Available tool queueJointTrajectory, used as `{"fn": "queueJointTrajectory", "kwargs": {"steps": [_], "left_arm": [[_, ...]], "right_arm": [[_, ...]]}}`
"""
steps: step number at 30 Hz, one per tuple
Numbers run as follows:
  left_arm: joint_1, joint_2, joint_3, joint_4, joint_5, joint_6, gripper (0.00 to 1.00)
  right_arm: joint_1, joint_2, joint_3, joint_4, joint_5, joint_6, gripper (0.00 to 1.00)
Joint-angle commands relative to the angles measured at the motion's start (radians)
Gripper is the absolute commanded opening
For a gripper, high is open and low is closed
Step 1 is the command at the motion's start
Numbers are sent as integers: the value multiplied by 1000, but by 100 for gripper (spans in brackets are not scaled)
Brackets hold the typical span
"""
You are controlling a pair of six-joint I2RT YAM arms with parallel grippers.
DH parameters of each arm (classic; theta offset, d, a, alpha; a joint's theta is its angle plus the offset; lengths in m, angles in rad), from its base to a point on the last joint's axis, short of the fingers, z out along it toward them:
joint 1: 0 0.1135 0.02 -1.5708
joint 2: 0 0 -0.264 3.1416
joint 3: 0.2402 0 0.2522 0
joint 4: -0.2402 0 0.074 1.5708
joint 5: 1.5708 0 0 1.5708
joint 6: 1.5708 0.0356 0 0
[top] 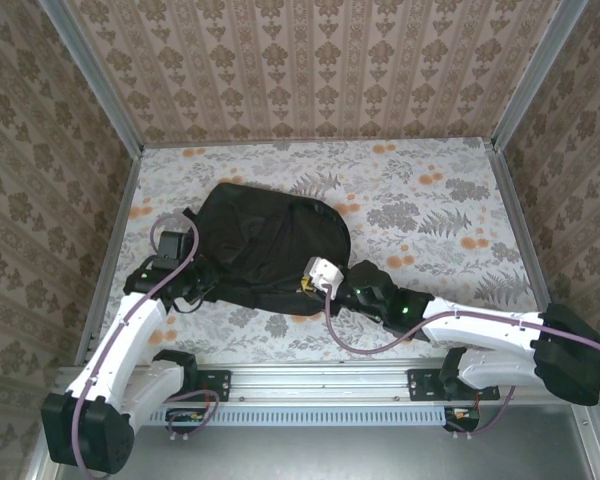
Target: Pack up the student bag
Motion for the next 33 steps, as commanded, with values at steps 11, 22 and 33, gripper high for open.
{"fn": "queueJointTrajectory", "kwargs": {"steps": [11, 22, 33], "left_arm": [[-52, 344, 326, -2, -86, 201, 12], [-46, 462, 496, -42, -59, 204, 29], [-123, 209, 218, 36, 91, -58, 31]], "right_arm": [[76, 99, 73, 5, -156, 53, 0], [107, 332, 290, 69, -116, 130, 0], [106, 309, 245, 128, -40, 189, 0]]}}
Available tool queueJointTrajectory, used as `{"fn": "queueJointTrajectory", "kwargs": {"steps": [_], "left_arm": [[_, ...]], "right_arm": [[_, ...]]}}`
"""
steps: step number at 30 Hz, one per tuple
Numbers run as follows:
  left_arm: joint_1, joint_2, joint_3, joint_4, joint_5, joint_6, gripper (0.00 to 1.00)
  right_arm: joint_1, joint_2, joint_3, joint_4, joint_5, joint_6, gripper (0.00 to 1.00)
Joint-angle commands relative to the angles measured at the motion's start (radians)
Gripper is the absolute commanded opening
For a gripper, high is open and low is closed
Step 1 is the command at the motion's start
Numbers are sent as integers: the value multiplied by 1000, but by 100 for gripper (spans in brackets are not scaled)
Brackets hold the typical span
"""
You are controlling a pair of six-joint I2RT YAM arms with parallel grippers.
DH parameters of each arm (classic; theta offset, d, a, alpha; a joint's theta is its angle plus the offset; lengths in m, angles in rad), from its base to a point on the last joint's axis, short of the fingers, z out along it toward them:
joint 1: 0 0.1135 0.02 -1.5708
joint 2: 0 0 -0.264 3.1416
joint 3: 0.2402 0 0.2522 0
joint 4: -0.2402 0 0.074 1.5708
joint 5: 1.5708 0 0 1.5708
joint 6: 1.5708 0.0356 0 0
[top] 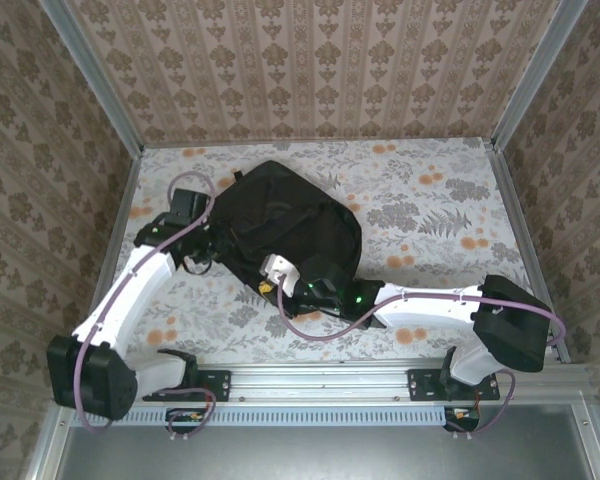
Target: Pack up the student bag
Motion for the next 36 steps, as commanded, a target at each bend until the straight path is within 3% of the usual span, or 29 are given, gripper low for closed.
{"fn": "queueJointTrajectory", "kwargs": {"steps": [1, 8, 16, 25, 36], "left_arm": [[-49, -55, -67, 39, 54, -126, 31], [-120, -109, -143, 76, 30, -216, 30], [-171, -116, -176, 84, 23, -246, 22], [-183, -191, -227, 57, 20, -262, 29], [-185, -210, -264, 79, 21, -274, 30]], "right_arm": [[12, -33, -32, 84, 27, 45, 0], [11, -29, -62, 124, 42, 68, 0], [11, -24, -56, 125, 56, 68, 0], [11, -18, -55, 128, 69, 68, 0], [9, -19, -52, 126, 72, 78, 0]]}}
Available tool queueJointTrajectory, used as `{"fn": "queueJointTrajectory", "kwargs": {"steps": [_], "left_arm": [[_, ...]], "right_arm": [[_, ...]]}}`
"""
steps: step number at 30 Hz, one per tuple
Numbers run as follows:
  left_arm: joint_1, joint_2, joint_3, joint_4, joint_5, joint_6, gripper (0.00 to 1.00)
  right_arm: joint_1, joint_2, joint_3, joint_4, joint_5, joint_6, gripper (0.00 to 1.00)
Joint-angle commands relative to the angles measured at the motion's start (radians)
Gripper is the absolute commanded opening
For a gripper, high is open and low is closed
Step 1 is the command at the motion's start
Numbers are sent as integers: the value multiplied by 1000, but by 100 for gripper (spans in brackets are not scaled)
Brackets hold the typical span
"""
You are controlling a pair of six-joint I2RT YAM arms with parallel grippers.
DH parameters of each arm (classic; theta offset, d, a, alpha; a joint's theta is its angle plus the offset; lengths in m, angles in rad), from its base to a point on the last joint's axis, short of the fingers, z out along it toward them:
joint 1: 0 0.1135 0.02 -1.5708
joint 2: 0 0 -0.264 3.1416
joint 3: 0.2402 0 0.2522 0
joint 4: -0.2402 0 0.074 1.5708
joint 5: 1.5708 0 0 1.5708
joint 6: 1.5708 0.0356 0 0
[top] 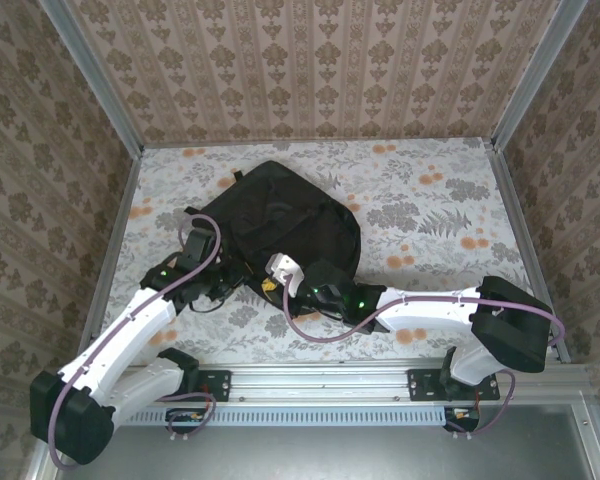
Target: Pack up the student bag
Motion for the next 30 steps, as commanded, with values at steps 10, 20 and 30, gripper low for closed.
{"fn": "queueJointTrajectory", "kwargs": {"steps": [10, 20, 30], "left_arm": [[-10, 50, -27, 88, -11, -27, 31], [-10, 8, -35, 128, -26, -35, 32], [-19, 61, -58, 177, -48, -42, 22]], "right_arm": [[5, -19, 3, 38, -16, 27, 0], [5, -15, -12, 58, -33, 40, 0], [5, -2, -14, 98, -45, 65, 0]]}}
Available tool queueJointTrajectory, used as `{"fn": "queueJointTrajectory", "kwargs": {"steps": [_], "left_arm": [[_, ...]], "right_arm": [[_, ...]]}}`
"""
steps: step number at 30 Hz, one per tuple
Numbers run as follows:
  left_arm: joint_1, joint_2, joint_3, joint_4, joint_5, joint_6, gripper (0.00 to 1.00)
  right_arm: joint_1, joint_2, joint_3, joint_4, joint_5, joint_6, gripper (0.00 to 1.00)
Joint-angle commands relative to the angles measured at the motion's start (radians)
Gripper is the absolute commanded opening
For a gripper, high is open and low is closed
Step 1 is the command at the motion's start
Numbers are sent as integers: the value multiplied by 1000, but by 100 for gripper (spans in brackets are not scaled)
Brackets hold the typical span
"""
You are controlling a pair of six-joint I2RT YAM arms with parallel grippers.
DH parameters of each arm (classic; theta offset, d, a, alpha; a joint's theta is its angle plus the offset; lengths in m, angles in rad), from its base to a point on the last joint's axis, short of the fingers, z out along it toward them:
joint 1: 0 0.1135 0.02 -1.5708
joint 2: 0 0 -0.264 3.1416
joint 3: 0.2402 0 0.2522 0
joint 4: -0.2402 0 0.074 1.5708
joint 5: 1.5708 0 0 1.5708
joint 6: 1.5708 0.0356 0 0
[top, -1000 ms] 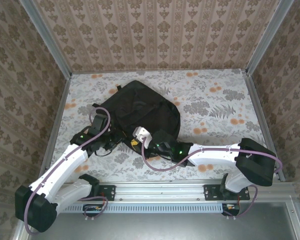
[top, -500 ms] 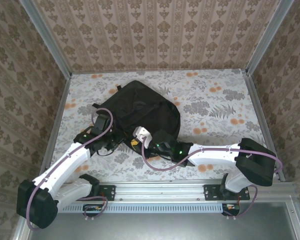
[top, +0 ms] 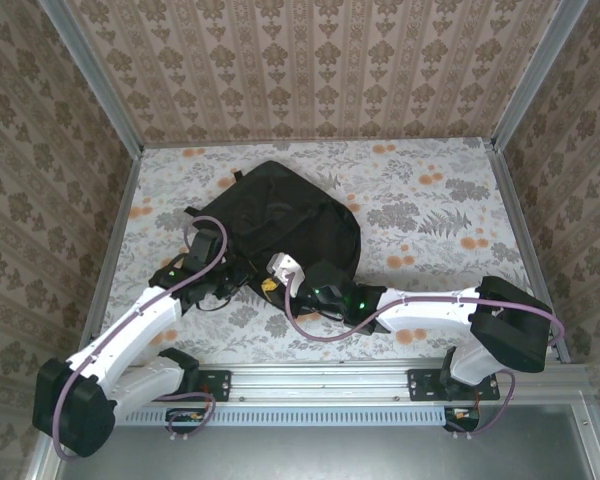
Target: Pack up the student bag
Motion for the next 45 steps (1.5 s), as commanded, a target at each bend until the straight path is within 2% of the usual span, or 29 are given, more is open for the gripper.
{"fn": "queueJointTrajectory", "kwargs": {"steps": [1, 6, 11, 27, 41, 42, 45], "left_arm": [[-6, 14, 0, 33, -45, 3, 18], [-7, -1, 42, -33, -118, 41, 0], [5, -31, 59, -70, -159, 77, 0], [47, -40, 65, -110, -161, 115, 0], [55, -38, 62, -114, -156, 135, 0], [82, -39, 62, -116, -156, 137, 0], [87, -37, 64, -118, -156, 141, 0]], "right_arm": [[4, -1, -1, 65, -32, 25, 0], [5, -15, -12, 36, -27, 20, 0], [6, -53, -48, 16, -70, 5, 0], [1, -197, -130, -56, -37, -26, 0], [-41, -305, -199, -97, -15, -27, 0], [-46, -311, -199, -102, -16, -27, 0], [-59, -327, -203, -118, -23, -30, 0]]}}
